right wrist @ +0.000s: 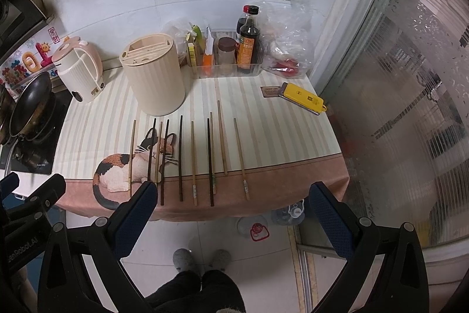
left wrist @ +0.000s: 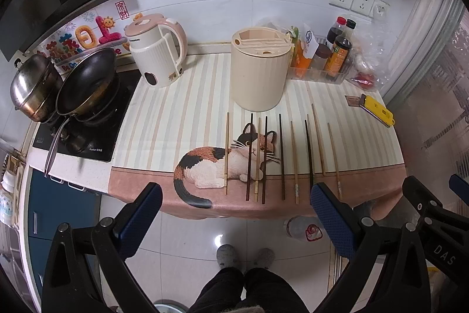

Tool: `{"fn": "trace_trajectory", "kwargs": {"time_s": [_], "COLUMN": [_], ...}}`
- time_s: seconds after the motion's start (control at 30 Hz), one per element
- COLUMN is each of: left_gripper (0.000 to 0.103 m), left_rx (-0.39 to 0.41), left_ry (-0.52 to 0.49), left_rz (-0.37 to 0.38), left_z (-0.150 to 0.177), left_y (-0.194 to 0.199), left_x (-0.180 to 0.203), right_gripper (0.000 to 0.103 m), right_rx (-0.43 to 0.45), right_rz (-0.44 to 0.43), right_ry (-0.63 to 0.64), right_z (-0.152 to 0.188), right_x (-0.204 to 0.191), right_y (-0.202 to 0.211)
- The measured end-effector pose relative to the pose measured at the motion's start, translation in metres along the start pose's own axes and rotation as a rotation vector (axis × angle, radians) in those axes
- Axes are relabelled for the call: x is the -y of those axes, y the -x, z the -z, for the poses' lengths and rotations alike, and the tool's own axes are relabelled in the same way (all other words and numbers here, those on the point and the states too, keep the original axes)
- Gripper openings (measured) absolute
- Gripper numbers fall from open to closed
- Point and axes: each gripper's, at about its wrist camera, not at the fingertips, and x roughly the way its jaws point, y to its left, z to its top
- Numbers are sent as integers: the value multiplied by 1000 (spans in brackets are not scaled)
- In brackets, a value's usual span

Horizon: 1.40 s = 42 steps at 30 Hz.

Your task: Organize utensils

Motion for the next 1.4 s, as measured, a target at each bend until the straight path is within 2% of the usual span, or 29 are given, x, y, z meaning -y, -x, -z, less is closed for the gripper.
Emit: {"fn": "trace_trajectory", "kwargs": {"time_s": [0.43,0.63,0.83,0.93,0.97,1.1,1.13,1.2,1.23,1.3,1.4], "left_gripper": [103,103,103,103,103,98,97,89,86,73,68], "left_rx": [10,56,-18,-89,-114,-221,-238,-286,-313,-352,-389], "left_ry": [-1,-4,38,66,73,105,106,93,78,50,14], "left_rz": [-3,-69,-139,-160,-157,-97,-84,-48,-34,-16,14], "left_z": [-1,-14,-20,-22,-21,-21,-21,-23,-24,-28,-35], "left_y": [0,-21,-88,-135,-149,-211,-223,-251,-265,-290,-319], "left_x": [1,-2,-20,-33,-37,-52,-53,-51,-48,-43,-37], "right_gripper": [103,103,101,93,88,69,67,59,58,55,50], "right_rx": [11,34,-15,-51,-71,-157,-174,-210,-229,-270,-329], "right_rz": [-9,-77,-140,-147,-145,-187,-196,-191,-187,-174,-166], "right_ry": [-1,-61,-117,-106,-94,-62,-59,-52,-48,-49,-46], "right_z": [2,-1,-2,-4,-5,-8,-9,-11,-13,-19,-25], "right_x": [8,20,30,23,18,-6,-12,-27,-34,-49,-69], "right_y": [5,-12,-73,-112,-125,-176,-189,-216,-229,-257,-292]}}
